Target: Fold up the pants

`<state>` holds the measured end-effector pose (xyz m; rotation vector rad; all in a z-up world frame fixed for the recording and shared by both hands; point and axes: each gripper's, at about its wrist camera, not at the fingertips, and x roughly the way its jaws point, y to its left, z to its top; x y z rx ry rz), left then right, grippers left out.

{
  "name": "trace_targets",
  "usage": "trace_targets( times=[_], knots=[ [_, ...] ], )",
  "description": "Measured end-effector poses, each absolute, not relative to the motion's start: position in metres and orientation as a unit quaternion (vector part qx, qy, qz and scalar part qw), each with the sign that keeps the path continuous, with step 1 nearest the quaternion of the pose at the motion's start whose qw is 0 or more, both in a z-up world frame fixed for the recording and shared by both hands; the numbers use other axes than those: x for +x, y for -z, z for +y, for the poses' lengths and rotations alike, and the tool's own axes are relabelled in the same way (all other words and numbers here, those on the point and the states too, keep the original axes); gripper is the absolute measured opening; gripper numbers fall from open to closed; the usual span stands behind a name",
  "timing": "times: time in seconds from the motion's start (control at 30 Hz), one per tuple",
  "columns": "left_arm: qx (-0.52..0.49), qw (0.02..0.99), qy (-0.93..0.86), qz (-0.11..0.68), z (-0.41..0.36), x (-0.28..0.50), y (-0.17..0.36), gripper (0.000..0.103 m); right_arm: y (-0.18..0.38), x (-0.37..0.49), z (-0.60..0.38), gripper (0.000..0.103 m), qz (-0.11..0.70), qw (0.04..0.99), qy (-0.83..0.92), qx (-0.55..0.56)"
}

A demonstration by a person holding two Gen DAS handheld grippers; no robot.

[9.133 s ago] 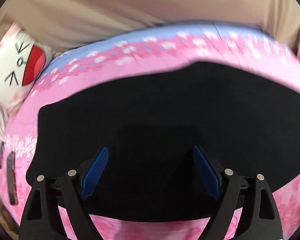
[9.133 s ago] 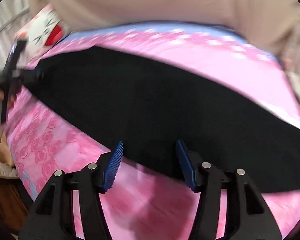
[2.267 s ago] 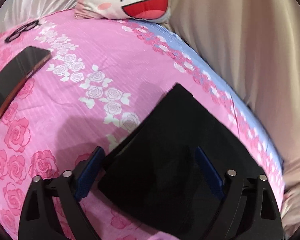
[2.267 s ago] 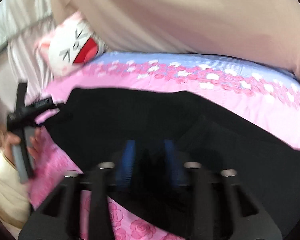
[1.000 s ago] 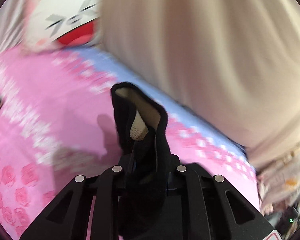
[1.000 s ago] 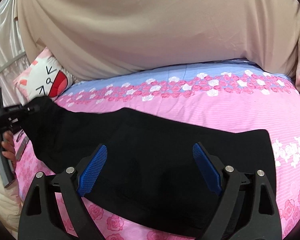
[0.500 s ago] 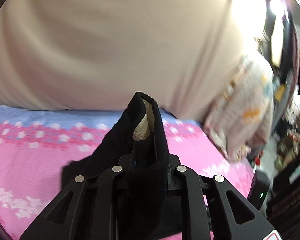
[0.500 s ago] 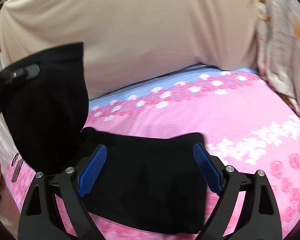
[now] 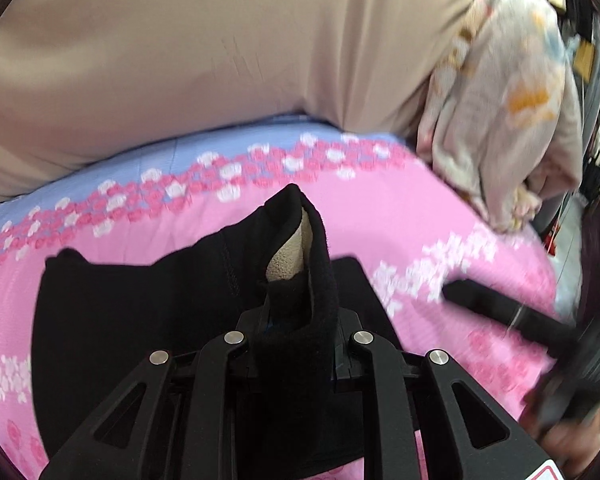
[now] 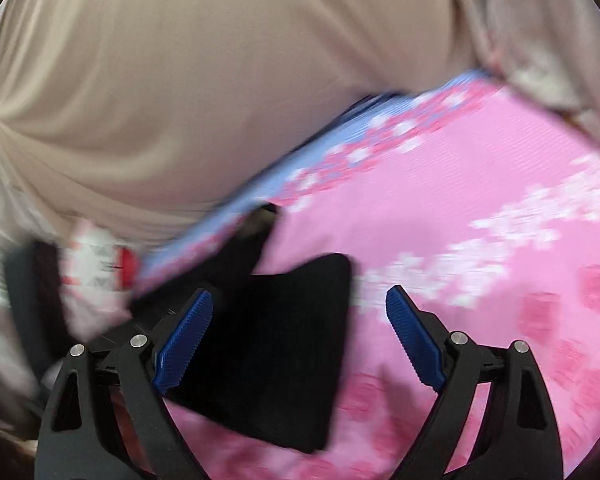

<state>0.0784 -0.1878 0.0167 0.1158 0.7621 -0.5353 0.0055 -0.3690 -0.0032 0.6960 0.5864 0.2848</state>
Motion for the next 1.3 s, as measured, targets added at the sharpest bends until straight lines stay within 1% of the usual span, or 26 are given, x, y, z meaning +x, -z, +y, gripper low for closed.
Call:
trace_targets(
  times=[0.1, 0.17, 0.2, 0.27, 0.3, 0.33, 0.37, 0.4, 0.43, 0.5, 0.6, 0.67, 0.7, 0.8, 0.83, 0.87, 0.93, 1.0, 1.03, 1.07, 1.1, 1.17, 1.2, 1.23, 1.27, 1.3],
  knots=[
    [0.071, 0.895, 0.247, 0.365, -0.194, 0.072, -0.004, 0.015, 0.01, 0.044, -0.379, 0.086, 0.296, 0.837, -0.235, 0.397],
    [0.091, 0.902, 0.236, 0.35, -0.199, 0.065, 0.0, 0.016, 0.019, 0.076, -0.379, 0.085, 0.331, 0.797, -0.276, 0.424],
    [0.098, 0.904, 0.232, 0.345, -0.202, 0.064, 0.001, 0.016, 0.022, 0.088, -0.376, 0.079, 0.348, 0.784, -0.292, 0.424],
    [0.122, 0.909, 0.221, 0.333, -0.208, 0.058, 0.004, 0.016, 0.032, 0.114, -0.369, 0.074, 0.394, 0.767, -0.286, 0.419],
    [0.133, 0.91, 0.216, 0.328, -0.212, 0.056, 0.006, 0.016, 0.037, 0.127, -0.364, 0.065, 0.416, 0.757, -0.29, 0.411],
    [0.148, 0.911, 0.21, 0.322, -0.216, 0.053, 0.007, 0.016, 0.04, 0.137, -0.359, 0.061, 0.427, 0.75, -0.3, 0.406],
    [0.163, 0.912, 0.204, 0.316, -0.22, 0.051, 0.009, 0.016, 0.04, 0.145, -0.352, 0.046, 0.438, 0.744, -0.312, 0.395],
    [0.182, 0.914, 0.193, 0.306, -0.225, 0.048, 0.01, 0.016, 0.035, 0.152, -0.345, 0.035, 0.444, 0.748, -0.319, 0.375],
    [0.201, 0.917, 0.18, 0.294, -0.229, 0.045, 0.008, 0.017, 0.03, 0.154, -0.341, 0.032, 0.448, 0.757, -0.317, 0.355],
    [0.222, 0.92, 0.164, 0.279, -0.235, 0.041, 0.004, 0.017, 0.004, 0.153, -0.337, 0.018, 0.438, 0.782, -0.317, 0.31],
    [0.255, 0.927, 0.146, 0.232, -0.244, 0.024, -0.011, 0.021, -0.037, 0.129, -0.344, 0.016, 0.391, 0.819, -0.325, 0.264],
    [0.26, 0.923, 0.165, 0.232, -0.253, 0.014, -0.011, 0.027, -0.039, 0.117, -0.358, 0.016, 0.382, 0.83, -0.316, 0.257],
    [0.259, 0.918, 0.179, 0.24, -0.257, 0.012, -0.006, 0.028, -0.024, 0.117, -0.366, 0.016, 0.397, 0.829, -0.299, 0.258],
    [0.259, 0.882, 0.227, 0.323, -0.277, 0.017, 0.037, 0.03, 0.035, 0.125, -0.377, 0.014, 0.458, 0.805, -0.261, 0.272],
    [0.261, 0.882, 0.222, 0.324, -0.278, 0.016, 0.043, 0.031, 0.049, 0.126, -0.377, 0.013, 0.471, 0.8, -0.253, 0.272],
    [0.265, 0.887, 0.217, 0.311, -0.278, 0.012, 0.045, 0.031, 0.058, 0.123, -0.377, 0.013, 0.468, 0.796, -0.258, 0.285],
    [0.25, 0.894, 0.233, 0.29, -0.27, 0.001, 0.036, 0.031, 0.053, 0.116, -0.382, 0.014, 0.452, 0.8, -0.256, 0.3],
    [0.217, 0.894, 0.261, 0.294, -0.255, -0.004, 0.024, 0.038, 0.037, 0.111, -0.385, 0.032, 0.43, 0.814, -0.253, 0.298],
    [0.199, 0.895, 0.268, 0.297, -0.244, -0.003, 0.017, 0.05, 0.029, 0.113, -0.385, 0.04, 0.424, 0.814, -0.259, 0.302],
    [0.186, 0.897, 0.27, 0.298, -0.235, -0.003, 0.012, 0.059, 0.024, 0.115, -0.384, 0.055, 0.418, 0.814, -0.261, 0.307],
    [0.172, 0.901, 0.268, 0.295, -0.223, -0.004, 0.005, 0.059, 0.019, 0.118, -0.383, 0.063, 0.414, 0.817, -0.26, 0.306],
    [0.163, 0.908, 0.257, 0.288, -0.209, -0.003, -0.001, 0.06, 0.015, 0.129, -0.373, 0.068, 0.423, 0.825, -0.251, 0.278],
    [0.162, 0.912, 0.246, 0.287, -0.203, -0.002, -0.003, 0.062, 0.016, 0.134, -0.37, 0.074, 0.427, 0.827, -0.245, 0.271],
    [0.157, 0.916, 0.231, 0.287, -0.192, 0.002, -0.005, 0.065, 0.017, 0.14, -0.367, 0.076, 0.433, 0.828, -0.24, 0.264],
    [0.152, 0.918, 0.224, 0.289, -0.183, 0.005, -0.005, 0.066, 0.02, 0.148, -0.36, 0.076, 0.44, 0.827, -0.237, 0.256],
    [0.144, 0.922, 0.208, 0.294, -0.171, 0.011, -0.006, 0.066, 0.023, 0.154, -0.355, 0.074, 0.443, 0.829, -0.233, 0.251]
  ],
)
